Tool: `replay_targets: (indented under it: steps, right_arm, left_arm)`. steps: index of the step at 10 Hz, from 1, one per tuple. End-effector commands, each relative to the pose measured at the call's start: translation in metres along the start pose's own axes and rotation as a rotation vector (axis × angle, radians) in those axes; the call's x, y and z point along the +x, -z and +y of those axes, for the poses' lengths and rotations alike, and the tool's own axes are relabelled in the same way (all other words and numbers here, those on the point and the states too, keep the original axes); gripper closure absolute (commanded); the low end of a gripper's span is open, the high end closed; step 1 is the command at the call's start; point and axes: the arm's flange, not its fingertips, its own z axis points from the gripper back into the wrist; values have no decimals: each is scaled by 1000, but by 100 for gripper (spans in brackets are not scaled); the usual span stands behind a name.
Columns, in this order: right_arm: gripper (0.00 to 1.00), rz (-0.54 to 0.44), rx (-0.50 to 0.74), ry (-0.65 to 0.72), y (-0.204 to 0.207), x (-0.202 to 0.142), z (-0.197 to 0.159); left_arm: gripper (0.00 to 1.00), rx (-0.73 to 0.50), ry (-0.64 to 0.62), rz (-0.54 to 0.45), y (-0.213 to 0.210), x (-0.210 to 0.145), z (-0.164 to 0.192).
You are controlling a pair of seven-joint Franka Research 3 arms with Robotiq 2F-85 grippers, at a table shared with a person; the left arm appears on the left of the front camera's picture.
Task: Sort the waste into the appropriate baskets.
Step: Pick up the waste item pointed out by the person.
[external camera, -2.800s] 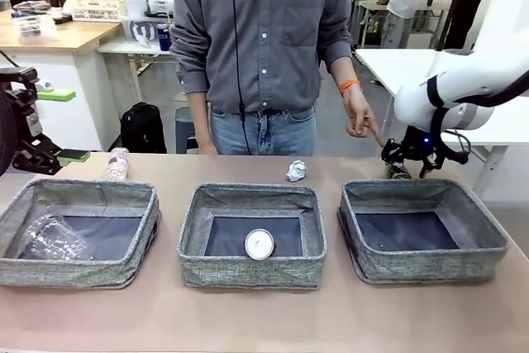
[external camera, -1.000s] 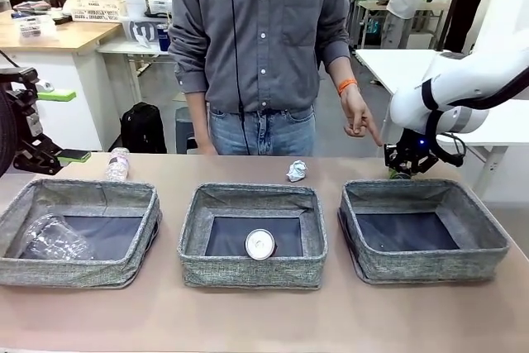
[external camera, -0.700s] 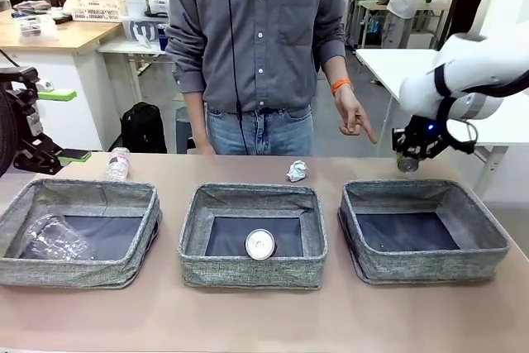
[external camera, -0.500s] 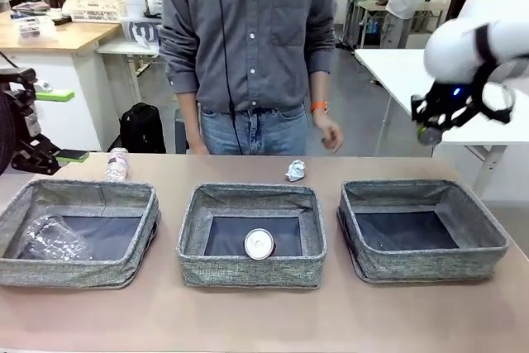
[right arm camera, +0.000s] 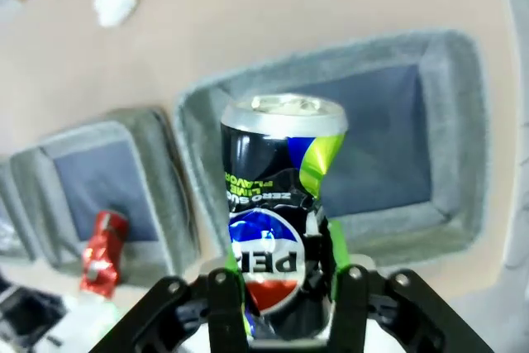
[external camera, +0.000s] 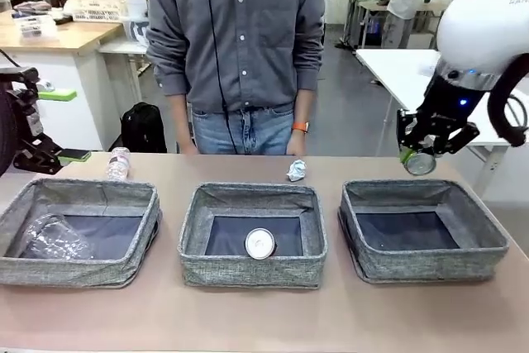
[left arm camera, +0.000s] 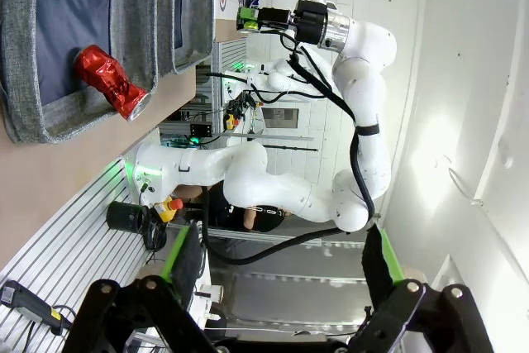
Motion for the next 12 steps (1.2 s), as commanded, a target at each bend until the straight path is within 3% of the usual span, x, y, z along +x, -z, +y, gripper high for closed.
replay_targets:
  steps: [1, 3, 4, 5, 6, 9, 10, 12]
  right_arm:
    - [100, -16, -31, 27, -10, 42, -14]
    - [100, -16, -31, 27, -10, 42, -14]
    - [57, -13, -9, 32, -6, 24, -14]
    - [57, -21, -64, -46, -13, 19, 21]
    - [57, -55, -26, -130, -57, 9, 75]
    - [57, 10, -80, -270, -167, -61, 207]
    - [57, 18, -85, -252, -198, -87, 230]
    - [57, 8, 9, -281, -248, -120, 242]
  left_arm:
    - [0, -12, 7, 4, 0, -1, -2]
    - [0, -12, 7, 4, 0, -1, -2]
    - [0, -12, 7, 4, 0, -1, -2]
    - [0, -12, 7, 4, 0, -1, -2]
    - [0, -12, 7, 4, 0, -1, -2]
    - [0, -12, 7, 4, 0, -1, -2]
    - [0, -12, 7, 4, 0, -1, -2]
    - [0, -12, 7, 4, 0, -1, -2]
